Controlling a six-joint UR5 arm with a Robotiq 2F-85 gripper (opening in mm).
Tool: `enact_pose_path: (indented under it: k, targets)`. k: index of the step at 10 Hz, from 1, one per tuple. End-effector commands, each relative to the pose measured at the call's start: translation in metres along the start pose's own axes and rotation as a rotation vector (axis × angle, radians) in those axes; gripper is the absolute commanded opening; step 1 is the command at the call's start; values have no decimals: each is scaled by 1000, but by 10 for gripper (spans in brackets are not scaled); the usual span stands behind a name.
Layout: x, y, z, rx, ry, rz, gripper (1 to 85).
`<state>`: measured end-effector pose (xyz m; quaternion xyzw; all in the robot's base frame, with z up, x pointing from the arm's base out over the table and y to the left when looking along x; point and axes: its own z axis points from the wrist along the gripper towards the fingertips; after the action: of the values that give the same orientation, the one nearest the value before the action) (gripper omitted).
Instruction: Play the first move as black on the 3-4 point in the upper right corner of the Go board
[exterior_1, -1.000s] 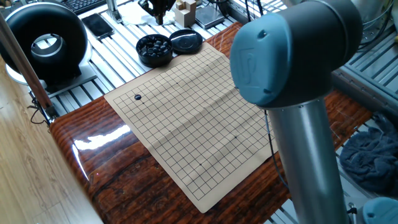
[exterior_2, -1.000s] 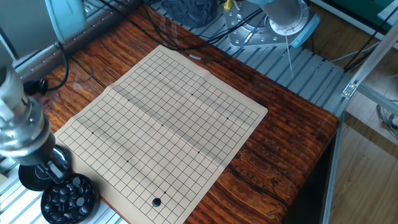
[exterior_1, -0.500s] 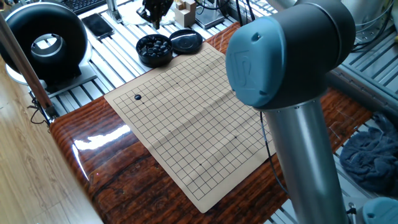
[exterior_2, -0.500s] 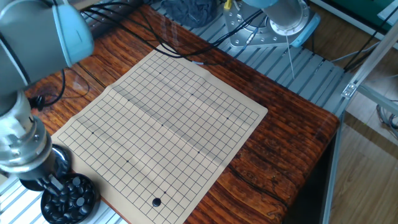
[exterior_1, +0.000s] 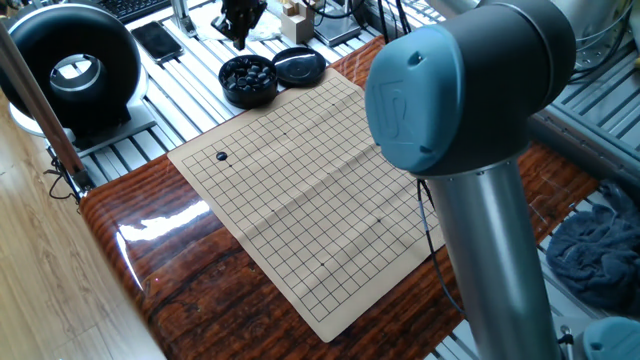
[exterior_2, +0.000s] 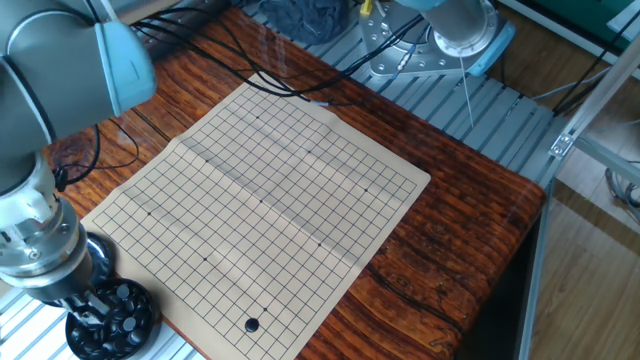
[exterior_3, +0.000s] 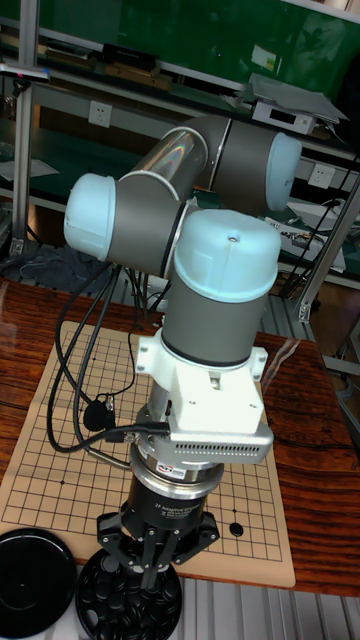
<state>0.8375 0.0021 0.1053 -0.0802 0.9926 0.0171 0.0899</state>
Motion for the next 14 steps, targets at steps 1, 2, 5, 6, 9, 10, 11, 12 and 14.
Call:
enact_pose_path:
  k: [1, 2, 5, 6, 9, 10, 11, 12, 14]
  targets:
    - [10, 5, 1, -24, 34, -24, 53]
    - [10, 13, 1, -56, 31, -28, 60]
    - [4, 21, 0, -87, 8, -60, 133]
    - [1, 21, 0, -83, -4, -71, 147]
    - [14, 10, 1, -42, 48, -34, 40]
    - [15, 10, 1, -41, 51, -9, 17]
    - [17, 12, 0, -46, 60, 5, 17]
    - [25, 3, 0, -15, 90, -5, 13]
    - [45, 1, -3, -4, 171, 6, 13]
